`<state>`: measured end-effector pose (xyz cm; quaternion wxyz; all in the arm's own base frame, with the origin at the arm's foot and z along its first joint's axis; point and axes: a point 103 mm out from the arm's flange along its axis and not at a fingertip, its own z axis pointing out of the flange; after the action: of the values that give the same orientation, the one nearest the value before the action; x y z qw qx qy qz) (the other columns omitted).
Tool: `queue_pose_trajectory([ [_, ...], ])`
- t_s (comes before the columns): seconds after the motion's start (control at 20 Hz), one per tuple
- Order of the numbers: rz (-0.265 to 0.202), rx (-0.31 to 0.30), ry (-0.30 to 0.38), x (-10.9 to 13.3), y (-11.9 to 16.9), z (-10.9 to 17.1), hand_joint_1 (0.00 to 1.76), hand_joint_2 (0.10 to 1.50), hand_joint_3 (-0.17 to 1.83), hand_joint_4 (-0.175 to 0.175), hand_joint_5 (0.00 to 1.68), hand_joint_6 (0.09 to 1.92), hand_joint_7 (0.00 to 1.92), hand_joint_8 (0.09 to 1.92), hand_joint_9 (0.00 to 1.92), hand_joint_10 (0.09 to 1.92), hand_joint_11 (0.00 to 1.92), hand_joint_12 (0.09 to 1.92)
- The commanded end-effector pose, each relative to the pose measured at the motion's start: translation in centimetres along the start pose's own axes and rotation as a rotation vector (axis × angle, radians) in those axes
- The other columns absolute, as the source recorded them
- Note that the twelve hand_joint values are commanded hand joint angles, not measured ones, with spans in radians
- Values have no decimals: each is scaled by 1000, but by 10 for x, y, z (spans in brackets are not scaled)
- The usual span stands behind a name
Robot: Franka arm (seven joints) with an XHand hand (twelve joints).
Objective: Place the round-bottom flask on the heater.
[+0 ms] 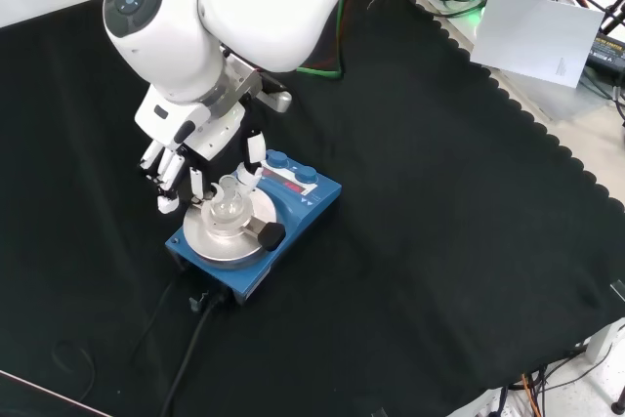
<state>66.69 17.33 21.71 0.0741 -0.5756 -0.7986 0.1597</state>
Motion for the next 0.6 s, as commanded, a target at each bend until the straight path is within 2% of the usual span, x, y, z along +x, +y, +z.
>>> queue_pose_trajectory([
  [0.05,0,5,22,-3,-3,-2,894,615,634,61,806,807,265,563,464,597,128,1346],
  [0.2,4,9,24,-5,-5,-5,860,583,644,25,610,739,236,559,443,599,108,1347],
  [0.35,2,4,37,-12,-8,-5,839,577,630,10,472,578,202,574,415,625,81,1364],
  [0.6,3,-5,30,-13,-11,-7,824,575,617,7,434,433,178,587,392,643,64,1371],
])
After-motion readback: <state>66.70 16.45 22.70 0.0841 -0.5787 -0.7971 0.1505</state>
